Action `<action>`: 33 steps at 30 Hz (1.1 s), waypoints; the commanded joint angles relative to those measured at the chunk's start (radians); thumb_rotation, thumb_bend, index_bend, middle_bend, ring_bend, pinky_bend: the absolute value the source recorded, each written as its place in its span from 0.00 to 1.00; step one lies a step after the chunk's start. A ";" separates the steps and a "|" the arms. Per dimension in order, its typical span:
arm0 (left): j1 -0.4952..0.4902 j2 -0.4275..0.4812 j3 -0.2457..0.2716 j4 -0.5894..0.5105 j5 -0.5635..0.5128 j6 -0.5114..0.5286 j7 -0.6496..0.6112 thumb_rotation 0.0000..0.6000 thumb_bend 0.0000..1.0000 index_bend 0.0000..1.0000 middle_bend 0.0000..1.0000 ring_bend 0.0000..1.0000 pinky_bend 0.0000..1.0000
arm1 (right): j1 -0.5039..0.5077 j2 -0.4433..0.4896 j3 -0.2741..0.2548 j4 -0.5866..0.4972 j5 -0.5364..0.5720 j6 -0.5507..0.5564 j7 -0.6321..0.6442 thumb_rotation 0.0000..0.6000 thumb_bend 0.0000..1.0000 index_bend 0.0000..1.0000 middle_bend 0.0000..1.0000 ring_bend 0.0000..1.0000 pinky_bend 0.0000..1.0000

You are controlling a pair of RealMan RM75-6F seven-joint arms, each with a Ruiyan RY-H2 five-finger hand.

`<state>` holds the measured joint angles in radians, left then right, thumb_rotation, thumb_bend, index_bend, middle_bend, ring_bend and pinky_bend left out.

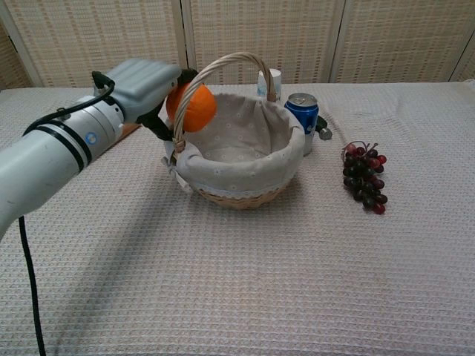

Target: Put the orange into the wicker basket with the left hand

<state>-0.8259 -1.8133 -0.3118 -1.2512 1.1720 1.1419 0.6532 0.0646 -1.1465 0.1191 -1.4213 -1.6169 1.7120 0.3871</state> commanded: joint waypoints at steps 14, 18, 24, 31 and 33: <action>-0.005 0.028 -0.002 -0.070 -0.020 0.039 0.055 1.00 0.33 0.01 0.10 0.18 0.33 | 0.003 -0.003 -0.004 0.000 -0.004 -0.002 -0.011 1.00 0.18 0.00 0.00 0.00 0.25; 0.000 0.041 -0.005 -0.103 -0.047 0.034 0.063 1.00 0.31 0.00 0.01 0.08 0.24 | 0.004 -0.003 -0.003 -0.002 -0.001 -0.004 -0.013 1.00 0.18 0.00 0.00 0.00 0.25; 0.006 0.061 0.002 -0.121 -0.059 0.053 0.090 1.00 0.30 0.00 0.00 0.07 0.23 | 0.004 -0.002 -0.003 -0.001 0.001 -0.006 -0.010 1.00 0.18 0.00 0.00 0.00 0.25; 0.083 0.218 0.094 -0.173 -0.015 0.090 0.137 1.00 0.36 0.03 0.08 0.14 0.30 | 0.004 0.002 -0.007 -0.001 -0.004 -0.006 -0.001 1.00 0.18 0.00 0.00 0.00 0.25; 0.128 0.312 0.144 -0.228 -0.003 0.081 0.120 1.00 0.38 0.06 0.08 0.15 0.31 | 0.005 0.000 -0.007 -0.001 -0.003 -0.008 -0.005 1.00 0.18 0.00 0.00 0.00 0.25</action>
<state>-0.7562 -1.6068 -0.2337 -1.4162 1.1437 1.2256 0.7950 0.0696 -1.1456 0.1124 -1.4224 -1.6207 1.7050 0.3834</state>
